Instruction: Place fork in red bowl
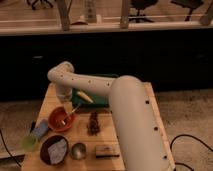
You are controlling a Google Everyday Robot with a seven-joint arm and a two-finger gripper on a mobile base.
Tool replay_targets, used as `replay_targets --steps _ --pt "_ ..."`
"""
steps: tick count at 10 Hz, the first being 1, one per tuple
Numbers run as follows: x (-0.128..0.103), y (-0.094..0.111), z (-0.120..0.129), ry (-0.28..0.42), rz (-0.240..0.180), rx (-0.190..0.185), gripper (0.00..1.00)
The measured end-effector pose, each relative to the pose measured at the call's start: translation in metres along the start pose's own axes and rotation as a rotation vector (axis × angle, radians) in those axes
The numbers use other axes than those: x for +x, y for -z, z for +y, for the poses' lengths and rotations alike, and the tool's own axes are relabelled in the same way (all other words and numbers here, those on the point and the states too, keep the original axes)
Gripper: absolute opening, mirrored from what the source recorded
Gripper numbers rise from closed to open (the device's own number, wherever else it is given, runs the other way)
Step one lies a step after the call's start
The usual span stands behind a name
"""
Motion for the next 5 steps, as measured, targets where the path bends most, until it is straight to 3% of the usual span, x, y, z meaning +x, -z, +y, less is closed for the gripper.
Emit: replay_targets --steps 5 --pt "-0.0062 0.0016 0.0005 0.024 0.005 -0.01 0.8"
